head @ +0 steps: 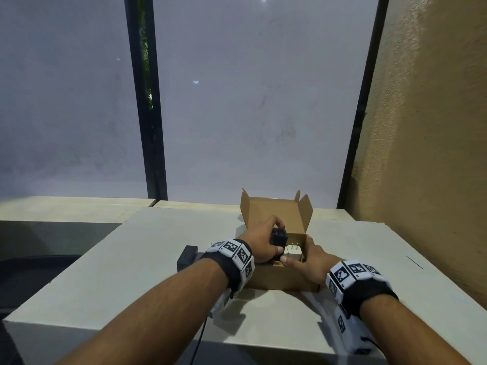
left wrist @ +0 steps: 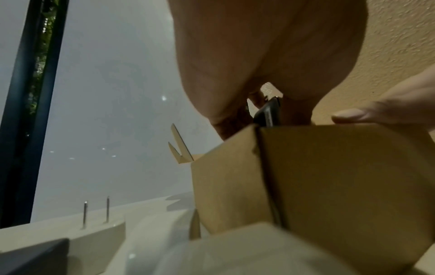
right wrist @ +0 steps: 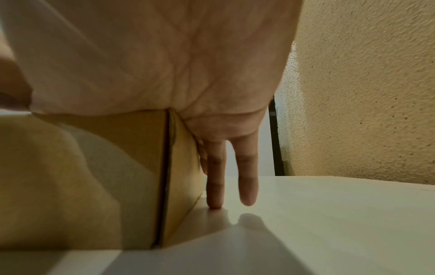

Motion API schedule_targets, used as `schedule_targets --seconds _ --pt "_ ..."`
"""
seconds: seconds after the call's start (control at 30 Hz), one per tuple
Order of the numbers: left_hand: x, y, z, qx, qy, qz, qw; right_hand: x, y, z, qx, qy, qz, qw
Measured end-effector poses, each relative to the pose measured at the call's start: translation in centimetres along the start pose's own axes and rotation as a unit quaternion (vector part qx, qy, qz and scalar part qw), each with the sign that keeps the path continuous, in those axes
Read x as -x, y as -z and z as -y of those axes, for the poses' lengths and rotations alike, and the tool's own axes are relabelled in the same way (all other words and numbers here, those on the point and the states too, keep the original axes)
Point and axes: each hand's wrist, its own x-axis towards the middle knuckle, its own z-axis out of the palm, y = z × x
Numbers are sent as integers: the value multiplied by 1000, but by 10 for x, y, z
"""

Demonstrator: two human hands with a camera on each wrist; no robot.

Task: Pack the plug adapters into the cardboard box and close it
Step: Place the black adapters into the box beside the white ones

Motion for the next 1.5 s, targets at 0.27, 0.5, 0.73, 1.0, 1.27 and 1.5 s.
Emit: schedule_targets --seconds 0.27,0.5,0.73,1.0,1.27,1.5 --pt "-4 -6 3 -68 8 -5 998 -1 0 0 5 1 1 1000" --pt "-2 -18 6 -153 25 33 987 -3 0 -2 17 -4 7 1000" --pt "-3 -18 4 -175 38 51 982 -2 1 -1 9 -6 12 1000" --pt "-3 -19 2 -199 6 -19 980 -2 0 0 24 -10 11 1000" --pt "-5 -12 -2 -277 -7 15 961 2 2 4 15 -11 3 1000" --pt "-8 -9 -4 -276 -3 16 961 0 0 1 6 -6 6 1000"
